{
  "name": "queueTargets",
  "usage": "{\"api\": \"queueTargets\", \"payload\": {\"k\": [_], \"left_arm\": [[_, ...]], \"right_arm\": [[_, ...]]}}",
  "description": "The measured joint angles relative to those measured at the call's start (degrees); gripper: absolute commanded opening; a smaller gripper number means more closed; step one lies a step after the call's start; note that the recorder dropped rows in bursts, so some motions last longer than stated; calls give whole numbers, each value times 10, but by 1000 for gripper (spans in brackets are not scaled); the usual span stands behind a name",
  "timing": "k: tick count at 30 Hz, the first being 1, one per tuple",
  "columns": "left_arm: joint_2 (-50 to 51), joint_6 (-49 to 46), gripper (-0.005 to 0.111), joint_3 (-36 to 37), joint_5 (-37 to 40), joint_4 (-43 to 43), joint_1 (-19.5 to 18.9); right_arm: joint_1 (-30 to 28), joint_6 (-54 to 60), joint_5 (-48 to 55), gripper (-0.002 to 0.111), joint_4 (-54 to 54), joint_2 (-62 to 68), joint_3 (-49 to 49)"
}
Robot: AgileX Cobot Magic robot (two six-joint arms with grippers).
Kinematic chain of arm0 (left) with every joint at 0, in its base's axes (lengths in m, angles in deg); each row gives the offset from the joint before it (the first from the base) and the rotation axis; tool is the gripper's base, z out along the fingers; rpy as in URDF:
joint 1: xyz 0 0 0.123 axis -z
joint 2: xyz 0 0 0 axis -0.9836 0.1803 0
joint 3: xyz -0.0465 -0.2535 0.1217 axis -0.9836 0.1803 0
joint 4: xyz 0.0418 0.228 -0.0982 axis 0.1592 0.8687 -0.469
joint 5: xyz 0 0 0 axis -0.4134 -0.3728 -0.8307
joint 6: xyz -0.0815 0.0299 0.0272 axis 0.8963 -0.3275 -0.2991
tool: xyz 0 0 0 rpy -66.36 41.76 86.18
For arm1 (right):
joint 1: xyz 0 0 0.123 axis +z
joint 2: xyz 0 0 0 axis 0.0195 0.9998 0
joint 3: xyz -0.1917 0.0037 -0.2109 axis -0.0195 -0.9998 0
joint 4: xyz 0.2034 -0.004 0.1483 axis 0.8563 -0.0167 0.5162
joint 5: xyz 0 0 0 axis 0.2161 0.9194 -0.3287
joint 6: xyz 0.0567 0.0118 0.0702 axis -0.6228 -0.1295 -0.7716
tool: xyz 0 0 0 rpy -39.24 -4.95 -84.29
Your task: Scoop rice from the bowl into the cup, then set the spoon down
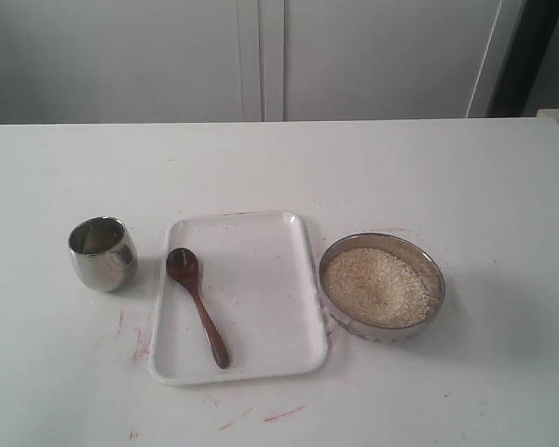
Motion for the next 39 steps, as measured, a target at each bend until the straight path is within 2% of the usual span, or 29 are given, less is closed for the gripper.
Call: {"api": "queueTargets", "payload": {"k": [10, 16, 21, 34, 39], "left_arm": [[0, 0, 14, 0, 0, 0, 0], [0, 0, 14, 0, 0, 0, 0], [0, 0, 14, 0, 0, 0, 0], [0, 0, 14, 0, 0, 0, 0], [0, 0, 14, 0, 0, 0, 0]], "right_arm": [[0, 3, 56, 0, 1, -114, -44], [0, 6, 109, 0, 10, -119, -66], [0, 6, 113, 0, 31, -119, -97], [0, 6, -104, 0, 147, -118, -234], [0, 7, -174, 0, 160, -118, -274]]}}
